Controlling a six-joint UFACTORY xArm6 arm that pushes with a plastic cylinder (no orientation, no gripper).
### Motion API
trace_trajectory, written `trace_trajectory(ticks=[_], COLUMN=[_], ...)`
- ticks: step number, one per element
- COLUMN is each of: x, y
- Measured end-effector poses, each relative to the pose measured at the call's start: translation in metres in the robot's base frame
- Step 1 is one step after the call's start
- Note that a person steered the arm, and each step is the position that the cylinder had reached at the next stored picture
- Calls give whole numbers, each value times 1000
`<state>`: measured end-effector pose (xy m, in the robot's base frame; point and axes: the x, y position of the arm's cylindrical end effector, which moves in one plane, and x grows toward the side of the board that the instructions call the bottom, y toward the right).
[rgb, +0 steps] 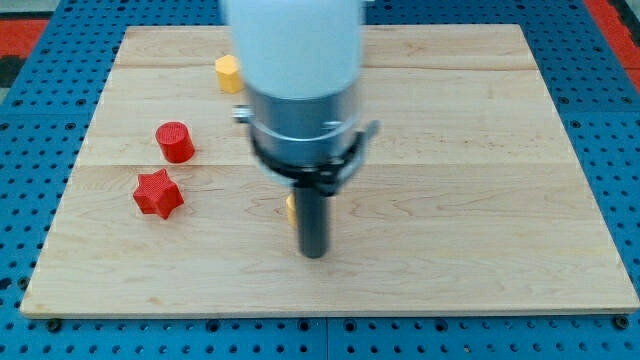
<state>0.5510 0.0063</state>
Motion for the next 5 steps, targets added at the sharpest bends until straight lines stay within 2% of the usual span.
trace_trajectory(ticks=[1, 2, 3, 4, 5], x=[-39, -73, -107, -91, -102], y=[-38, -106, -114, -75, -53])
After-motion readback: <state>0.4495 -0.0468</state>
